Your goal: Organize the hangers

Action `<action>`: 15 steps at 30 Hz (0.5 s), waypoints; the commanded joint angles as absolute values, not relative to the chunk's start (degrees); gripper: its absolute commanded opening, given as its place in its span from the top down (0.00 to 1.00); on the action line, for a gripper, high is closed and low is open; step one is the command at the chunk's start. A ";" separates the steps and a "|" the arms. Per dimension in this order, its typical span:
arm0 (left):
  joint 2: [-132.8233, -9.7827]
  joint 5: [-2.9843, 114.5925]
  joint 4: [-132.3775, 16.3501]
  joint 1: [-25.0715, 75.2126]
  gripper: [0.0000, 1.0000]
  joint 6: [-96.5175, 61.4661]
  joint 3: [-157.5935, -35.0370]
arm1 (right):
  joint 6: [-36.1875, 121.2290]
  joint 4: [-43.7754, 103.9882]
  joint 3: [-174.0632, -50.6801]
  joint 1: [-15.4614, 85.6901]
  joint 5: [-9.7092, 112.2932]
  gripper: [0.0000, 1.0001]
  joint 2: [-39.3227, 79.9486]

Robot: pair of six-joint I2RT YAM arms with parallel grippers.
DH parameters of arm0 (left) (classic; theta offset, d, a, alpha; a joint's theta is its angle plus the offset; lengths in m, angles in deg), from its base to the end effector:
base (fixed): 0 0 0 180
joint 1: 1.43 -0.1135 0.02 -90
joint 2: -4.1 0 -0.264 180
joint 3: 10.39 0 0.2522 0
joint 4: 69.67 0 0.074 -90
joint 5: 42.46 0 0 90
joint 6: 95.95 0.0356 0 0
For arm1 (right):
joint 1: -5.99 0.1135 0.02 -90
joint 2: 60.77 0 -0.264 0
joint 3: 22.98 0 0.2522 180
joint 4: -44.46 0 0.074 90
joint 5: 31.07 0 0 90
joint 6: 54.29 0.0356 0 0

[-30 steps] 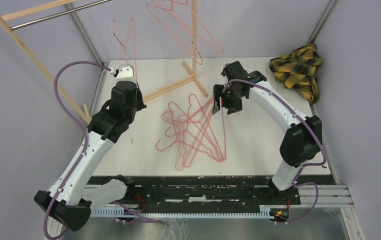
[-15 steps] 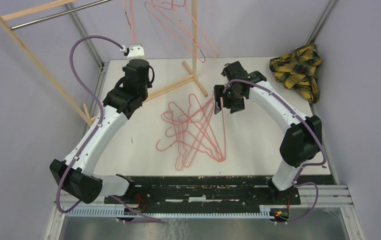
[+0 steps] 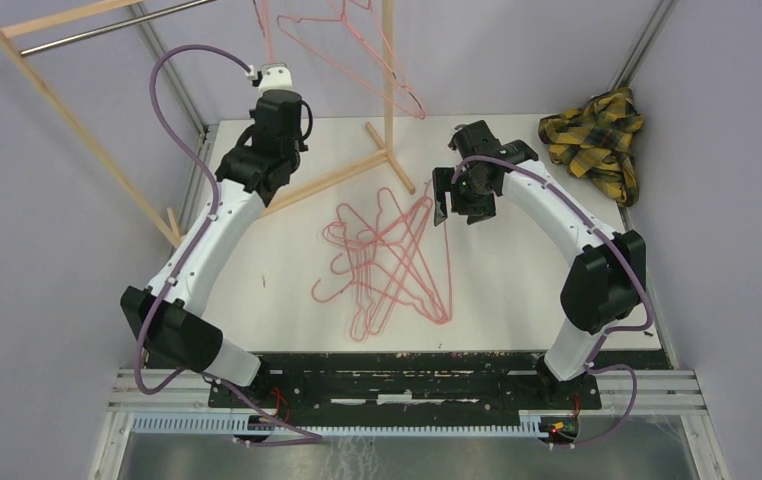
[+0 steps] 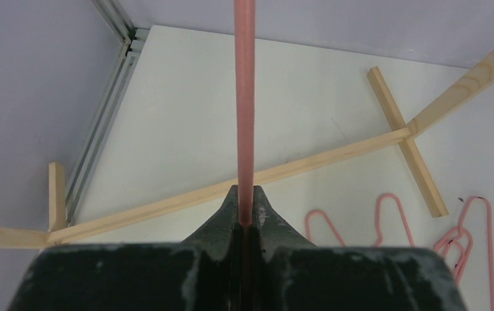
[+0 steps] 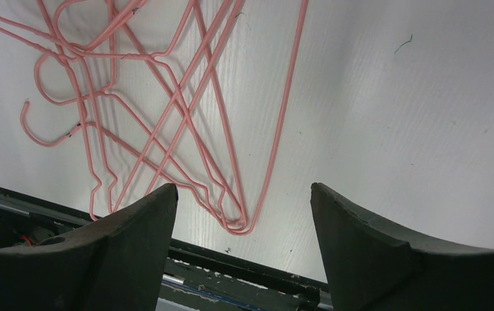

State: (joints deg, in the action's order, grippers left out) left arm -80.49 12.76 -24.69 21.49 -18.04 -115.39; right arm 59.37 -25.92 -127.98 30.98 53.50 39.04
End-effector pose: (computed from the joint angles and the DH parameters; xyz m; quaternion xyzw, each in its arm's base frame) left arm 0.3076 -0.1080 0.4213 -0.0850 0.8146 0.0847 0.5675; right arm 0.3267 0.1560 0.2971 -0.0215 0.9754 0.1305 0.1765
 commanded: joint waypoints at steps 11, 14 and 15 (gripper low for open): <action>-87.10 25.52 -20.17 21.29 0.97 -19.29 -122.96 | 58.39 -25.33 -128.43 29.62 52.24 0.17 39.31; -88.70 30.43 -19.87 21.87 0.97 -18.77 -125.31 | 58.41 -25.42 -129.03 29.62 51.71 0.18 39.79; -89.54 32.29 -19.73 22.06 0.97 -18.47 -126.24 | 58.39 -25.50 -129.29 29.63 51.46 0.18 39.92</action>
